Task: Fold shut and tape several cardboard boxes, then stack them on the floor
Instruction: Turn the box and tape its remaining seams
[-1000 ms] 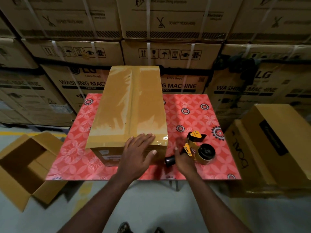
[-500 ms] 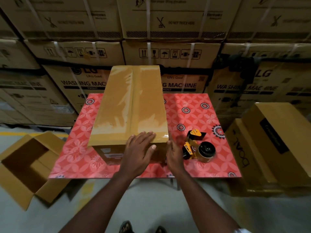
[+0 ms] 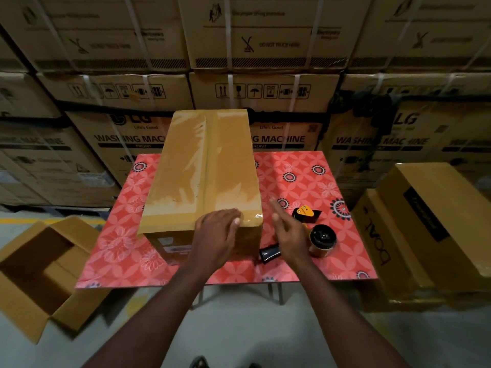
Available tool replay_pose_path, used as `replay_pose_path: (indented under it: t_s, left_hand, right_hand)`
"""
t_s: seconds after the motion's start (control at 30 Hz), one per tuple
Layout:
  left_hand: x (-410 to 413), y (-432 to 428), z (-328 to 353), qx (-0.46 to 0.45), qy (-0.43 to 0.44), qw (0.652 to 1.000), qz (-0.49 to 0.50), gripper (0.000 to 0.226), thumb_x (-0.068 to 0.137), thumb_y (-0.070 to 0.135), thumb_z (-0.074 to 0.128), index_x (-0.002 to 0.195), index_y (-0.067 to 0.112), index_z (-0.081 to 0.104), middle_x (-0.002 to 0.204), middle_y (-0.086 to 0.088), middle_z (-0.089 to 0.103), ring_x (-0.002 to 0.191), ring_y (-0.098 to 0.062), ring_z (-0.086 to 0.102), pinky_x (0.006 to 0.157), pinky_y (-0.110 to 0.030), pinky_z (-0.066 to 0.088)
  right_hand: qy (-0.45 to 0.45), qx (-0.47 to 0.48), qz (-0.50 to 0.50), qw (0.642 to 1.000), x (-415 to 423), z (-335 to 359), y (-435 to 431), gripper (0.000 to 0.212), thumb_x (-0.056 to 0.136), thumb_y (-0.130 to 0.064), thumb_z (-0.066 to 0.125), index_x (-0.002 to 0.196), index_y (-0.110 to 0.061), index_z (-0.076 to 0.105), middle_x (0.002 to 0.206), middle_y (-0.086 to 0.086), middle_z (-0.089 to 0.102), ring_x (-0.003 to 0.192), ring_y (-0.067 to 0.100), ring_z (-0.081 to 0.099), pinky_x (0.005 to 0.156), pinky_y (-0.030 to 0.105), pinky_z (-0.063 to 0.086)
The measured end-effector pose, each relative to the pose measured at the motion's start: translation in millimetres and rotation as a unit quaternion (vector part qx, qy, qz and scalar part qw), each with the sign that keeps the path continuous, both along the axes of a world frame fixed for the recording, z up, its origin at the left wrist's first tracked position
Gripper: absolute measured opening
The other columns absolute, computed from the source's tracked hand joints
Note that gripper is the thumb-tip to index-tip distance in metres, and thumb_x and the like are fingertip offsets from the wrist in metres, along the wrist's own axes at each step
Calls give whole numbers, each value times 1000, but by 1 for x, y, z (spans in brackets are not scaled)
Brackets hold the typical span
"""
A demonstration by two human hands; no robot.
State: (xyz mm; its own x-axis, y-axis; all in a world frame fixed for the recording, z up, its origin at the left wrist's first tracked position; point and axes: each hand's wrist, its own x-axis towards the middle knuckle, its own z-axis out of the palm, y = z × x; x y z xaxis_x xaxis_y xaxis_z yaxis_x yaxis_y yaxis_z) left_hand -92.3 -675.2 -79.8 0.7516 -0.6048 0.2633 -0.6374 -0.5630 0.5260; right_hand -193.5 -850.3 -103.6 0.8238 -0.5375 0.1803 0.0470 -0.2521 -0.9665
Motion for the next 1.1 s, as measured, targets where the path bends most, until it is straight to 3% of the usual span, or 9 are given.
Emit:
replay_pose_path:
  t_s: [0.1,0.2,0.4,0.57,0.73,0.8,0.87,0.97,1.1]
  left_hand:
    - [10,-12,9,6,-46,999,-24,31,103,42,47,116,31,73,115,14,73,107,-12,61,94,-36,41]
    - [17,-19,5,10,-69,996,-62,23,100,37,57,113,30,74,109,10,75,96,-14,62,84,-39,51]
    - [21,-9,-22,-14,-92,994,-56,36,89,23,73,125,27,71,122,7,72,102,-19,62,87,-41,51]
    - [17,-7,-25,-19,-136,988,-65,49,82,15,82,128,25,68,124,5,71,99,-22,62,82,-40,49]
    - [17,-4,-25,-32,-122,989,-77,51,81,18,83,130,25,67,126,7,70,102,-20,60,85,-39,48]
    - [17,-3,-21,-31,-92,992,-84,54,81,15,81,132,25,66,129,7,68,106,-21,60,89,-40,48]
    - [19,-4,-17,-28,-62,995,-75,49,85,17,77,132,25,66,130,6,68,109,-21,58,92,-40,47]
    - [18,-5,-17,-32,-69,994,-73,41,88,20,75,129,23,69,126,5,70,106,-21,60,91,-38,48]
    - [17,-5,-18,-28,-65,994,-85,52,82,11,80,131,23,67,129,5,69,107,-23,60,91,-41,49]
  right_hand:
    - [20,-110,59,992,17,14,-8,32,105,-23,55,137,-23,62,146,-1,57,138,3,47,117,30,39]
    - [53,-235,120,963,30,1,-18,36,103,-22,57,139,-16,62,147,-1,55,145,9,38,119,36,36]
    - [37,-328,122,936,32,-14,-24,41,101,-18,58,143,-17,58,150,-3,51,147,14,34,116,43,41]
    - [49,-403,139,903,30,-19,-30,51,103,-39,45,150,-21,47,157,-3,42,149,22,34,105,55,49]
    - [50,-413,150,897,26,-16,-27,60,97,-25,66,153,-19,44,159,-3,39,151,22,30,110,51,46]
    - [55,-379,144,912,26,-11,-23,59,96,-32,68,150,-17,49,157,-2,42,151,19,29,117,44,38]
    - [52,-367,115,921,30,-4,-17,51,99,-41,60,141,-12,58,150,3,52,146,19,37,116,41,40]
    - [30,-387,90,917,32,-7,-14,45,100,-35,59,135,-9,64,143,6,58,140,26,47,108,45,48]
    - [52,-402,110,908,26,-20,-20,60,91,-23,74,146,-13,52,154,2,47,148,24,37,111,50,45]
